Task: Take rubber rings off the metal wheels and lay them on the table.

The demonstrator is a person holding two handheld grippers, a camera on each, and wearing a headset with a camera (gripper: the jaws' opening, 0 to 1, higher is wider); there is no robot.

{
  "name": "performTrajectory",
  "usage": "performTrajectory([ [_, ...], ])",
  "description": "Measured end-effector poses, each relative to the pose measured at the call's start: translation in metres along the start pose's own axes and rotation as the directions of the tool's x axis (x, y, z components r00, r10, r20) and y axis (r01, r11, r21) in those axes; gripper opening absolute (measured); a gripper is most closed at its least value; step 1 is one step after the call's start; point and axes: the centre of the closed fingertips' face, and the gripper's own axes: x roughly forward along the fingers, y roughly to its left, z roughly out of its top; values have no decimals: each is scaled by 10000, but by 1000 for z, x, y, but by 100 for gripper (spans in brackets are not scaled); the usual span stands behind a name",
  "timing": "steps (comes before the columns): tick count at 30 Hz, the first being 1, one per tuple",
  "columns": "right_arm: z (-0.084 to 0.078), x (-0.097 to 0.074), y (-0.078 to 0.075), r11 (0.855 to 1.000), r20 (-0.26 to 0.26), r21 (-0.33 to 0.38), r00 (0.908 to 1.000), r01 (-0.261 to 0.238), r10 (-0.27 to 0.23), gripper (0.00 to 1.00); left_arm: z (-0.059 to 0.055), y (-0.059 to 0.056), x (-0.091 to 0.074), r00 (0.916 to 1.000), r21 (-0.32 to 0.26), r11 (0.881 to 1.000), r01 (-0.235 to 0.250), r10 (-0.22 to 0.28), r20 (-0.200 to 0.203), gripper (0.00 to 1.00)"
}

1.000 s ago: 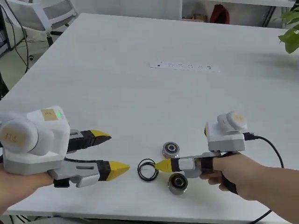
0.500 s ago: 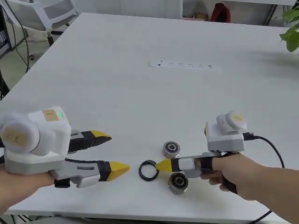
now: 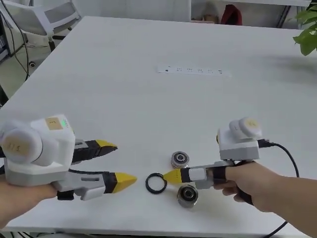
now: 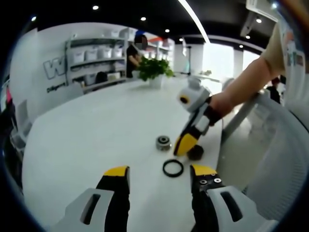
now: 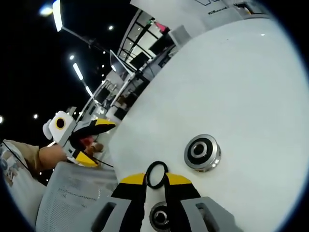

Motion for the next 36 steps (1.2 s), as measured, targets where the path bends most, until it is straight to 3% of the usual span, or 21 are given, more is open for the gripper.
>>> performTrajectory([
  [10,14,-20,14,9957,412,-925,9991,-12,50,23,8,-1,2,10000,151,9999,37,-37,5,51],
  [16,21,-36,16,9857,735,-1658,9971,298,-178,29,11,-2,3,10000,194,9998,60,-60,-3,51],
  [20,25,-44,17,9662,881,-2511,9954,588,-377,33,13,-4,4,10000,221,9997,99,-99,-15,52],
  [27,28,-56,24,9400,1139,-3316,9925,804,-447,41,18,-6,4,9998,269,9995,176,-177,40,52],
  [28,29,-58,24,9344,1184,-3457,9918,858,-473,42,19,-6,4,9998,275,9995,176,-178,54,52],
  [30,32,-64,24,9099,1323,-3995,9892,1119,-636,44,21,-7,3,9998,306,9994,179,-181,81,52],
  [36,37,-81,26,8856,1761,-4425,9820,1413,-687,50,27,-9,-1,9996,270,9995,167,-173,212,53],
])
